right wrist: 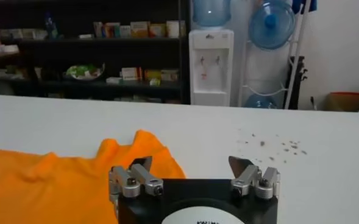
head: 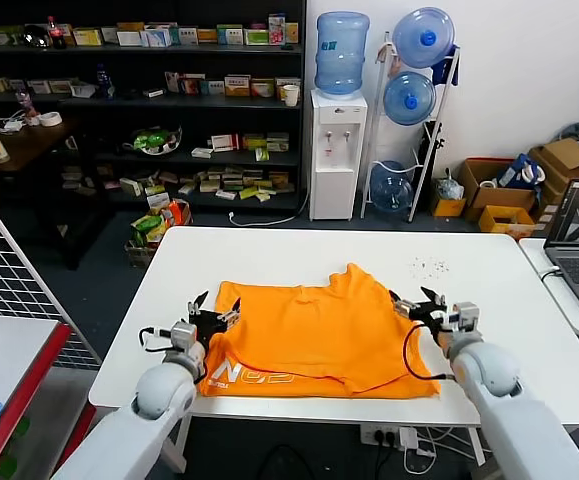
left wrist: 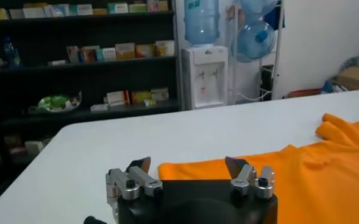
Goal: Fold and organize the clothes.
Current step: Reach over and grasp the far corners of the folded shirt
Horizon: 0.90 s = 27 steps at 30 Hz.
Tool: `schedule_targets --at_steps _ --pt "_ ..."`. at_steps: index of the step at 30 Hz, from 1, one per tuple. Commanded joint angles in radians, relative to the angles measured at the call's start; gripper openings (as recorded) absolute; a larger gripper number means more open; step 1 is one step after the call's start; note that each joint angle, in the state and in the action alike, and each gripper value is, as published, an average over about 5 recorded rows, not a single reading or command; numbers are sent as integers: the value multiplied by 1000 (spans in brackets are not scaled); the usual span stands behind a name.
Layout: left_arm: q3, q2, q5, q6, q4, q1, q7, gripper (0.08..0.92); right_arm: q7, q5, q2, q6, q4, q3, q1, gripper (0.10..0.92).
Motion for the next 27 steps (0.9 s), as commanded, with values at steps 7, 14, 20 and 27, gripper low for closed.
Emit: schedule_targets --at_steps 7,14,20,27 --pt "63 -95 -53 19 398 -271 14 823 -115 -54 148 29 -454 -91 303 823" --pt "56 -111 -48 36 434 -281 19 823 -148 -91 197 42 -514 -97 320 803" --pt "57 -93 -50 60 420 -272 34 802 -143 -96 214 36 -508 -102 314 645" --pt "50 -77 -70 79 375 -239 49 613 -140 -125 217 42 -495 -101 310 446"
